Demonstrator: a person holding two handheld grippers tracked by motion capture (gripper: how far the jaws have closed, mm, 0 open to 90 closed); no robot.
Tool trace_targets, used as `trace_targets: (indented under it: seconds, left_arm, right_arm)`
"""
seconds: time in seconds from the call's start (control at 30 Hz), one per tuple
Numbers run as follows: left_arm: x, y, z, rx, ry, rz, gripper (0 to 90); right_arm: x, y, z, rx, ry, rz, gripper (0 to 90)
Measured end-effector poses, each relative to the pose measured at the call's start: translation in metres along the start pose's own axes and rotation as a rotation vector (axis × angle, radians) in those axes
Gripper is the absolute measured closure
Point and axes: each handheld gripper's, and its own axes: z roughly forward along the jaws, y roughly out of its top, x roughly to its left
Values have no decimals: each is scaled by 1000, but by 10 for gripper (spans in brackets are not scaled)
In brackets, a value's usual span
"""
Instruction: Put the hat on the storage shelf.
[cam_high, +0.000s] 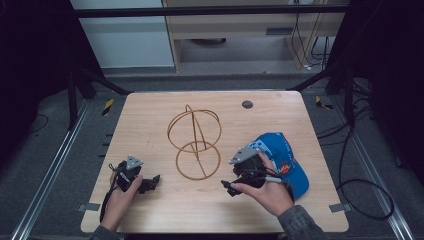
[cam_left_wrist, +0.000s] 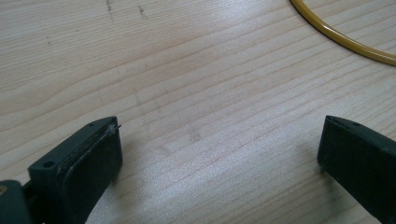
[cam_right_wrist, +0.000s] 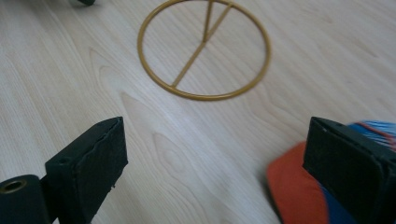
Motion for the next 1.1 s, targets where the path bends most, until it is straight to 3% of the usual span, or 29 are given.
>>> trace_targets:
  seconds: [0.07, 0.1, 0.23, 0.37, 0.53, 0.57, 0.83, 1.1]
  left_arm:
    - [0, 0, 0, 0, -1, 2, 0]
    - [0, 0, -1, 4, -3, 9, 0]
    - [0, -1, -1, 1, -5, 8, 0]
    - [-1, -1, -1, 4, -6, 11, 0]
    - [-2, -1, -1, 1, -11, 12, 0]
    - [-2, -1, -1, 1, -10, 13, 0]
    - [-3, 0, -1, 5, -16, 24, 0]
    - [-4, 0, -1, 5, -24, 33, 0]
  right_arm:
    - [-4, 1, -6, 1, -13, 10, 66]
    - [-13, 2, -19, 7, -35, 33, 67]
    - [-26, -1, -33, 19, -68, 54, 67]
    - [-48, -11, -57, 41, -127, 103, 72]
    - [-62, -18, -70, 62, -168, 131, 72]
    - [-72, -21, -76, 69, -194, 147, 71]
    - [-104, -26, -68, 109, -201, 218, 85]
    - [-121, -24, -47, 155, -205, 254, 89]
